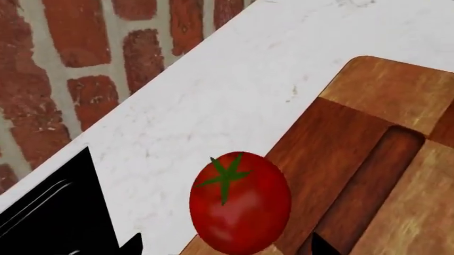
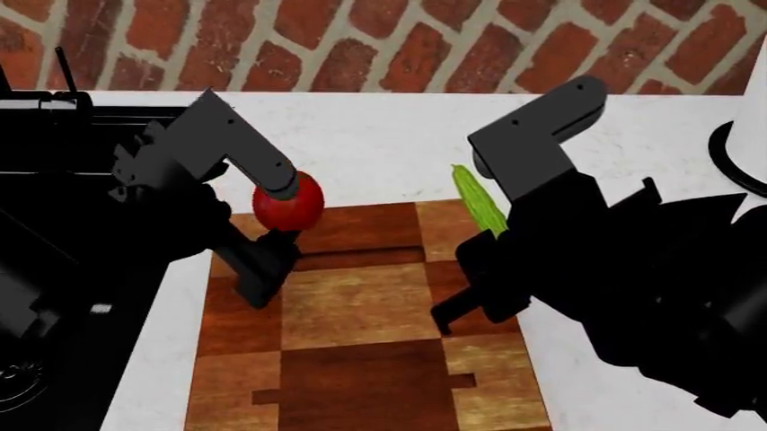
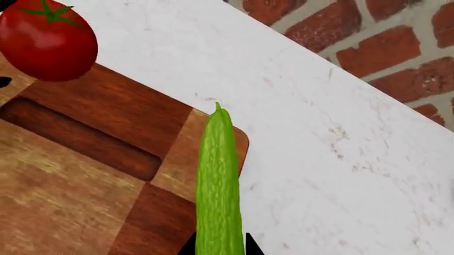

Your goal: Pick the vegetables from the sink and place them on the cutting board.

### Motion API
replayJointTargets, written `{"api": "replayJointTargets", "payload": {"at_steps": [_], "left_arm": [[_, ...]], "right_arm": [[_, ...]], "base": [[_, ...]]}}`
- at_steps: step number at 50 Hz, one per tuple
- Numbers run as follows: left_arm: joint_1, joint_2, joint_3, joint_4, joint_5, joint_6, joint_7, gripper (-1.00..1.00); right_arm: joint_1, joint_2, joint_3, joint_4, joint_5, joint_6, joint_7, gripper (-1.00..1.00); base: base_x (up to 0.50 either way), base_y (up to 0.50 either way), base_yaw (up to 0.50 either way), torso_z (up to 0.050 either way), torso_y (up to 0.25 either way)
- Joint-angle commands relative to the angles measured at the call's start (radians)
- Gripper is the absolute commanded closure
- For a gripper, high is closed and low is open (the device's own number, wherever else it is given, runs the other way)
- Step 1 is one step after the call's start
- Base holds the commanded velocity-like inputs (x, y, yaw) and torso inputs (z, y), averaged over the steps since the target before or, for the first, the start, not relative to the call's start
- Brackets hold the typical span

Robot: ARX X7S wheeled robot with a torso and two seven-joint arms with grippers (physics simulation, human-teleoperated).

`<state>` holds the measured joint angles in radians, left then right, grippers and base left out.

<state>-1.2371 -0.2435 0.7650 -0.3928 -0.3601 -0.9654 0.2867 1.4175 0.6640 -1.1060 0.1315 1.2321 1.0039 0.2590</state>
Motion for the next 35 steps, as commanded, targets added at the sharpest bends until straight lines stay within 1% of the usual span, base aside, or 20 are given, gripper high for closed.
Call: {"api": "replayJointTargets", "payload": {"at_steps": [1, 7, 11, 13, 14, 17, 19, 21, 25, 30, 35], "left_arm": [[-0.008, -0.048, -0.072, 0.164, -0.041, -0.076, -0.04, -1.0], [-0.01, -0.078, -0.149, 0.26, -0.076, -0.12, -0.077, -1.0], [-0.006, -0.087, -0.191, 0.289, -0.082, -0.12, -0.107, -1.0], [0.0, -0.089, -0.2, 0.29, -0.078, -0.116, -0.119, -1.0], [0.002, -0.091, -0.209, 0.292, -0.081, -0.113, -0.123, -1.0], [0.009, -0.095, -0.251, 0.312, -0.09, -0.119, -0.151, -1.0], [0.032, -0.098, -0.29, 0.345, -0.089, -0.09, -0.183, -1.0], [0.044, -0.1, -0.304, 0.36, -0.089, -0.09, -0.202, -1.0], [0.06, -0.101, -0.352, 0.379, -0.096, -0.094, -0.239, -1.0], [0.071, -0.109, -0.349, 0.39, -0.097, -0.091, -0.24, -1.0], [0.075, -0.112, -0.341, 0.401, -0.097, -0.095, -0.24, -1.0]], "right_arm": [[0.009, 0.002, 0.005, -0.018, 0.0, 0.014, 0.004, 1.0], [0.013, -0.006, 0.0, -0.016, 0.001, 0.024, 0.005, 1.0], [0.024, -0.022, -0.014, -0.001, -0.003, 0.043, -0.002, 1.0], [0.046, -0.039, -0.02, 0.023, 0.0, 0.065, -0.013, 1.0], [0.068, -0.058, -0.035, 0.047, 0.004, 0.106, -0.018, 1.0], [0.1, -0.093, -0.045, 0.106, 0.024, 0.15, -0.061, 1.0], [0.123, -0.12, -0.064, 0.136, 0.019, 0.179, -0.086, 1.0], [0.153, -0.148, -0.063, 0.175, 0.03, 0.196, -0.124, 1.0], [0.205, -0.227, -0.111, 0.296, 0.005, 0.224, -0.25, 1.0], [0.225, -0.284, -0.161, 0.395, -0.036, 0.225, -0.334, 1.0], [0.217, -0.325, -0.167, 0.479, -0.042, 0.201, -0.393, 1.0]], "base": [[0.0, 0.0, 0.0, 0.0, 0.0], [0.0, 0.0, 0.0, 0.0, 0.0], [0.0, 0.0, 0.0, 0.0, 0.0], [0.0, 0.0, 0.0, 0.0, 0.0], [0.0, 0.0, 0.0, 0.0, 0.0], [0.0, 0.0, 0.0, 0.0, 0.0], [0.0, 0.0, 0.0, 0.0, 0.0], [0.0, 0.0, 0.0, 0.0, 0.0], [0.0, 0.0, 0.0, 0.0, 0.0], [0.0, 0.0, 0.0, 0.0, 0.0], [0.0, 0.0, 0.0, 0.0, 0.0]]}}
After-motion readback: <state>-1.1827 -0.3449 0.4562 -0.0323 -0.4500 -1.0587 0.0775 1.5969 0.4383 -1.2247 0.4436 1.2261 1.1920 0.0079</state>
